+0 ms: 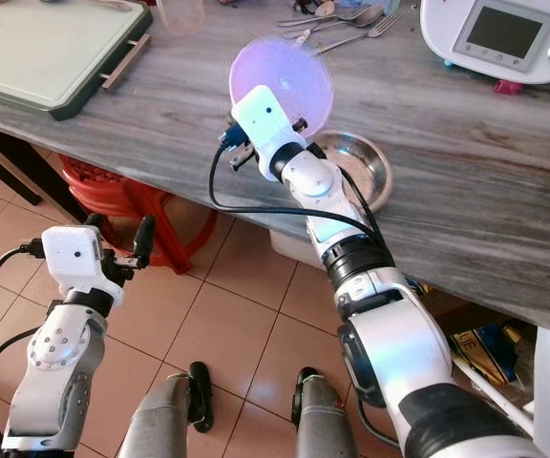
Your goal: Setting the table
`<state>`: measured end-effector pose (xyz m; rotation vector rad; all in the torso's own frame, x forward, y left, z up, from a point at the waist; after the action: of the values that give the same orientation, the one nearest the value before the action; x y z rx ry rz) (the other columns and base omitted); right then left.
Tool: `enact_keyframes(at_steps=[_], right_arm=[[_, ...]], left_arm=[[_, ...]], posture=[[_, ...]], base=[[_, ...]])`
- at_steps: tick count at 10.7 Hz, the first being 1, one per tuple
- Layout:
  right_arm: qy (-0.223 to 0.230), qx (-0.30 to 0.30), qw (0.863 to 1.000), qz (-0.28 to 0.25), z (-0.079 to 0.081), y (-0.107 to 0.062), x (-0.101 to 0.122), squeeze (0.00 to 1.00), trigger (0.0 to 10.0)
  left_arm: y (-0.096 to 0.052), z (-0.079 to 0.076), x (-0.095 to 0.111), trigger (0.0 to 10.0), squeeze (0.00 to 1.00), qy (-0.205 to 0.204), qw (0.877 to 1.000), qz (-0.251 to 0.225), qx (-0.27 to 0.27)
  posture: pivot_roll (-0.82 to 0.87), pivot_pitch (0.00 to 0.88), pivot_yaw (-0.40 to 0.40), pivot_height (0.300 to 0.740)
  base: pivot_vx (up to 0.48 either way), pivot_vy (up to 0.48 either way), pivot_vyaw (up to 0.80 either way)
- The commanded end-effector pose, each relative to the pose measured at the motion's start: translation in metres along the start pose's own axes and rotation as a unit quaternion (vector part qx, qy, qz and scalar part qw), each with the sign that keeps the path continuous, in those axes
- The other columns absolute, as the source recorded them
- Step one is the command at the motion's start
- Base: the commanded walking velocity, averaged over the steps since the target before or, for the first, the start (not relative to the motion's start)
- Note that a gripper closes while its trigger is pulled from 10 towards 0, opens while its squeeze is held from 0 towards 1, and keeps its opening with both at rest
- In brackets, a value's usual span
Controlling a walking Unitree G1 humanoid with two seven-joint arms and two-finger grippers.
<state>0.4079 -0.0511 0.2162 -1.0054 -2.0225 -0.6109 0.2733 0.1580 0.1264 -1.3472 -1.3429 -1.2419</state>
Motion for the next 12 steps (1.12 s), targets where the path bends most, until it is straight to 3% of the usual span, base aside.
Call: enact_keyframes(at_steps=[1,6,10,12], right_arm=[[-0.003,0.006,1.000,0.003,-0.002,0.001,0.001,1.00,10.0],[-0.010,-0.001,1.000,-0.001,-0.008,-0.002,0.003,1.00,10.0],[0.021,0.057,0.997,-0.046,-0.005,-0.005,0.030,1.00,10.0],[0.051,0.034,0.996,-0.062,-0.013,-0.009,0.039,1.00,10.0]], left_arm=[[-0.002,0.001,-0.001,10.0,0.00,0.000,1.000,0.005,0.001],[-0.003,0.002,-0.005,10.0,0.00,0.003,1.000,0.017,0.003],[0.001,0.005,-0.004,10.0,0.00,0.005,1.000,0.017,0.007],[0.002,0.004,-0.004,10.0,0.00,0.007,1.000,0.015,0.006]], posture=[[0.04,0.273,0.014,0.740],[0.04,0.281,0.018,0.740],[0.03,0.284,0.018,0.740],[0.03,0.276,0.018,0.740]], base=[[0.000,0.000,0.00],[0.000,0.000,0.00],[0.000,0.000,0.00],[0.000,0.000,0.00]])
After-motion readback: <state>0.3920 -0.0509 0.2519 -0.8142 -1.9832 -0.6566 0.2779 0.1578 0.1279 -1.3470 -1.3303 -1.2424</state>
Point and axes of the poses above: a point about 5 cm out from each wrist's last joint towards the gripper, its own y axis pointing out of the wrist towards the gripper, its own x axis along the axis of the wrist's last joint, z = x × y, the point moved 2 cm from there along y, pointing out of the wrist towards the gripper, and after that the axes turned 9 degrees about -y, right-handed, at the moved point
